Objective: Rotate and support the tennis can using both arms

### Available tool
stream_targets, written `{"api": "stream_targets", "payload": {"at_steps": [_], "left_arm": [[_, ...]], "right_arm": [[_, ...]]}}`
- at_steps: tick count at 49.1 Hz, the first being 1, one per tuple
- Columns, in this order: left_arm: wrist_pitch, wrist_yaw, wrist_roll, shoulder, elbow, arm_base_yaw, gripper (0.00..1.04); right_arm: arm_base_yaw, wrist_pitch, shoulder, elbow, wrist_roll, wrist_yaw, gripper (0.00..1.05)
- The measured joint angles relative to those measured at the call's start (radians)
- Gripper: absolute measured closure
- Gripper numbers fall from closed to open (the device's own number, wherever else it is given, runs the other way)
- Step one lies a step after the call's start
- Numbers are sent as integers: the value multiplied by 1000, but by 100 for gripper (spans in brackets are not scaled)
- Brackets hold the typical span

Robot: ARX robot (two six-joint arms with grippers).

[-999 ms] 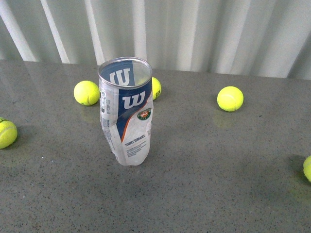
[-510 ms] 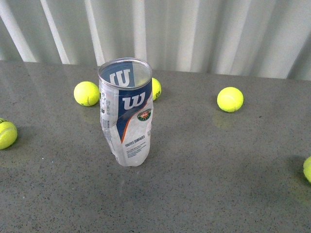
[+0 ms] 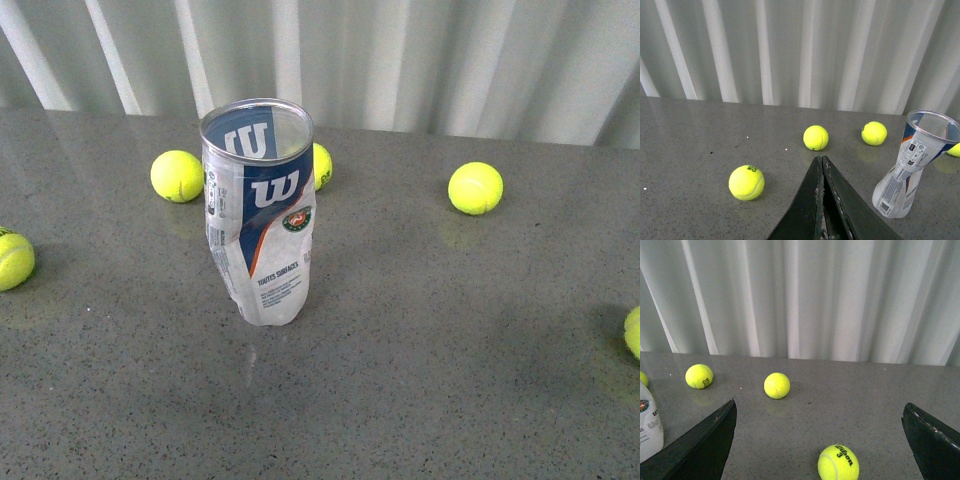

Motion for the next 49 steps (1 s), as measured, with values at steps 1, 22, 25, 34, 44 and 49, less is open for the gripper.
{"api": "stream_targets", "payload": {"at_steps": [1,22,25,34,44,49], "left_arm": [[0,0,0,0,0,0,101],[-1,0,0,0,0,0,41],[-1,0,0,0,0,0,28],[-1,0,0,0,0,0,8],[-1,0,0,0,0,0,7],[-1,0,0,0,0,0,7]], "right_arm": [[0,0,0,0,0,0,7],[0,0,0,0,0,0,7],[0,0,0,0,0,0,7],[0,0,0,0,0,0,7],[0,0,0,0,0,0,7],[0,0,0,0,0,0,7]]}}
